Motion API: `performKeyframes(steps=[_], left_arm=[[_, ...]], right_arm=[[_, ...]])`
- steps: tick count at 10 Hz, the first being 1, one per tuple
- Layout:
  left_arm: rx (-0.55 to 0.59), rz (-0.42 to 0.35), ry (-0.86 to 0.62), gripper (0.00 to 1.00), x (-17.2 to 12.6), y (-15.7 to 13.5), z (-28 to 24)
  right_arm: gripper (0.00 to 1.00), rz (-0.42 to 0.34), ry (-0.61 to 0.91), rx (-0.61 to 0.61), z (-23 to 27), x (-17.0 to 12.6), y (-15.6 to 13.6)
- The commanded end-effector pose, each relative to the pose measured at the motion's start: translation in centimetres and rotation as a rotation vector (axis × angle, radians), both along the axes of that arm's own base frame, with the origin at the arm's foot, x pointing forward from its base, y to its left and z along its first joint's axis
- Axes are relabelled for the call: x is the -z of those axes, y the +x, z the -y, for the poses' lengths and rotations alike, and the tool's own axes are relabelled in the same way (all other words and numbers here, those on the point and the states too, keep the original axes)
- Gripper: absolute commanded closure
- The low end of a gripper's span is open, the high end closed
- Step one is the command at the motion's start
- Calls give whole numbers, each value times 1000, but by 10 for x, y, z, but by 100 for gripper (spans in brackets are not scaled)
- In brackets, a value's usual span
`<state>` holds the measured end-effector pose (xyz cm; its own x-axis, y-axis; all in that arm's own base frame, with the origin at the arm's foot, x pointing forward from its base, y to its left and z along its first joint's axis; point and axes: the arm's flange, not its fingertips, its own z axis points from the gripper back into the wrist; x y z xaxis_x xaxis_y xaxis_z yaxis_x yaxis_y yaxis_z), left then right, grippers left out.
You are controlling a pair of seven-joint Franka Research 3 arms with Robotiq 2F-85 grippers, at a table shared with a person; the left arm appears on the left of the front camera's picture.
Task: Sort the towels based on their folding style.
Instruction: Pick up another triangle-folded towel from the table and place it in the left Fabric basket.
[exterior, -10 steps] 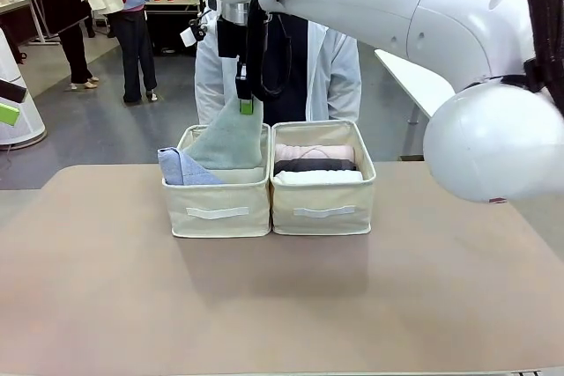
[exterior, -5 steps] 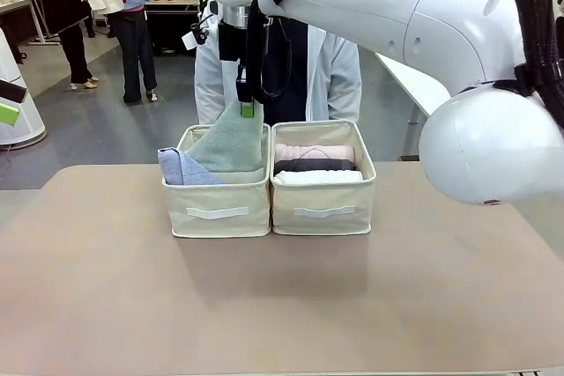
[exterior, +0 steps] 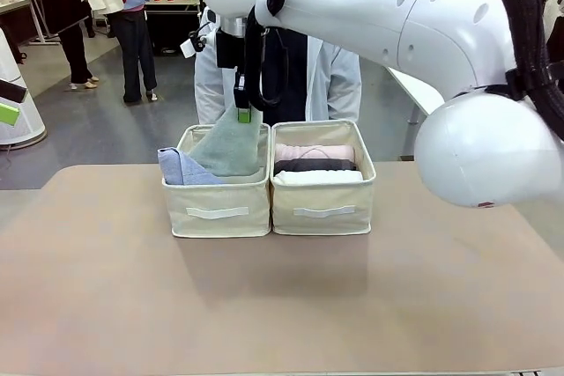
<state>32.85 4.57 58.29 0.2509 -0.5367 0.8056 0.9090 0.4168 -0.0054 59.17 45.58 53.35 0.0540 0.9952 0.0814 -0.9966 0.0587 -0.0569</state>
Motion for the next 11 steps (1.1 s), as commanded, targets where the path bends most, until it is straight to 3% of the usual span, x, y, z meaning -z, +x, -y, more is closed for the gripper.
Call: performKeyframes(steps=[1,11], left_arm=[[6,2,-8,0,0,0,-1],[6,2,-8,0,0,0,-1]], right_arm=[[79,59,-7,-35,-7,6,5],[79,-18,-89,-59,-2,53,19]])
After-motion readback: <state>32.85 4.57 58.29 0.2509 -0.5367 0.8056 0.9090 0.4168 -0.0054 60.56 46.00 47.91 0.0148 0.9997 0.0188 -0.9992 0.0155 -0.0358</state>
